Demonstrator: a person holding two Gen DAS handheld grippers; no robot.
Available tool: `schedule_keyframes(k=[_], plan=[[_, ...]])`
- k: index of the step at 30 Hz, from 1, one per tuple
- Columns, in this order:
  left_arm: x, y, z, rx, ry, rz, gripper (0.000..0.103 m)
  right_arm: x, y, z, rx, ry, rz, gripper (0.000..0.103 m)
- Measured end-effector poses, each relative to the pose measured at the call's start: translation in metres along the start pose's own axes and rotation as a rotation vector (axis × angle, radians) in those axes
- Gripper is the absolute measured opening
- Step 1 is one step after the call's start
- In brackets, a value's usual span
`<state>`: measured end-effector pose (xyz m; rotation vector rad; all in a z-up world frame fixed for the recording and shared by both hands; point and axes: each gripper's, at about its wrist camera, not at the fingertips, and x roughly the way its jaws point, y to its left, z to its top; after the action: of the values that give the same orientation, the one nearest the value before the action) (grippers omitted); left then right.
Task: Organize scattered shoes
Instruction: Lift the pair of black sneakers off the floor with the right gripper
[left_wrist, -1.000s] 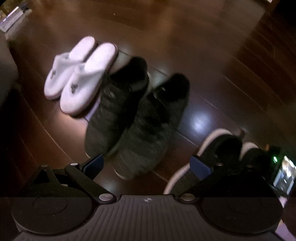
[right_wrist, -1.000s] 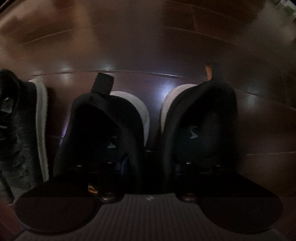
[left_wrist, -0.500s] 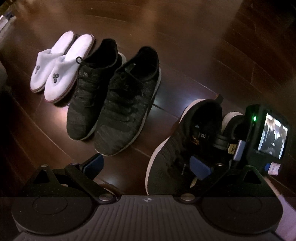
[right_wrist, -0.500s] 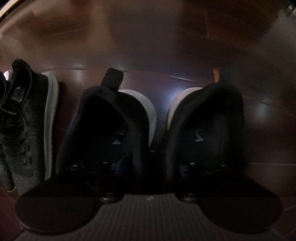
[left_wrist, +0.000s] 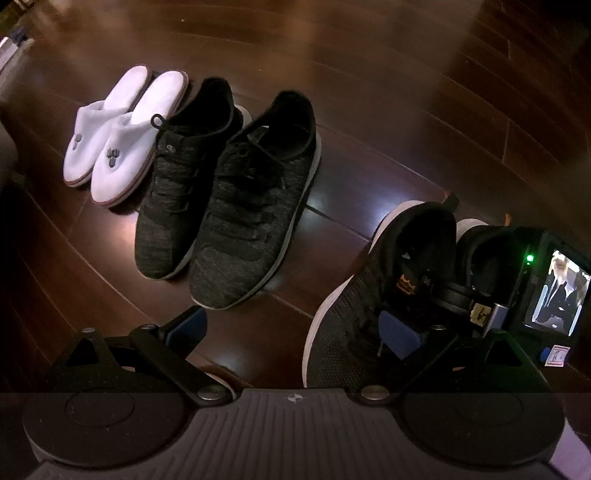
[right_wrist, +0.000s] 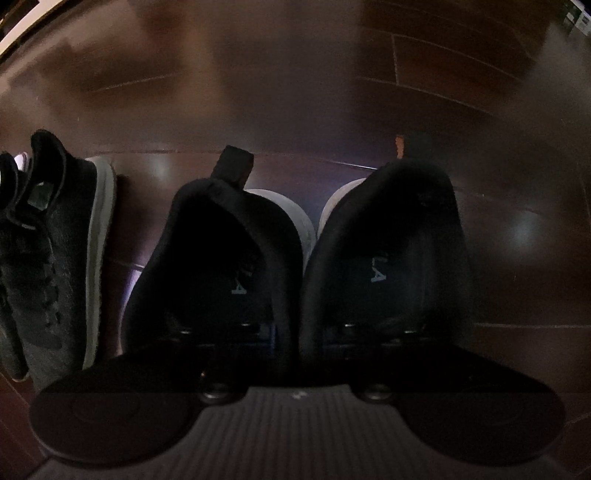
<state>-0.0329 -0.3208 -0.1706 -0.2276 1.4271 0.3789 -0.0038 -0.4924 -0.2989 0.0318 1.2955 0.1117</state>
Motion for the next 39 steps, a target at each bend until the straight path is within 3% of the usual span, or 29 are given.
schedule_keyframes(k=[8,19,31,39], plan=[[0.000,-0.010,-0.003,0.030,-0.016,0.026,0.101,-0.005,-0.005,0.003,0.071,-0.030,0.028,0.020],[-0.003,-0.039,-0.004,0.105,-0.060,0.050,0.101,-0.026,-0.060,-0.006,0.334,-0.087,0.018,0.019],[-0.017,-0.091,-0.018,0.213,-0.165,0.002,0.101,-0.047,-0.171,-0.038,0.679,-0.136,-0.037,0.019],[-0.020,-0.133,-0.034,0.278,-0.201,-0.015,0.101,-0.067,-0.268,-0.062,0.854,-0.186,-0.100,0.019]])
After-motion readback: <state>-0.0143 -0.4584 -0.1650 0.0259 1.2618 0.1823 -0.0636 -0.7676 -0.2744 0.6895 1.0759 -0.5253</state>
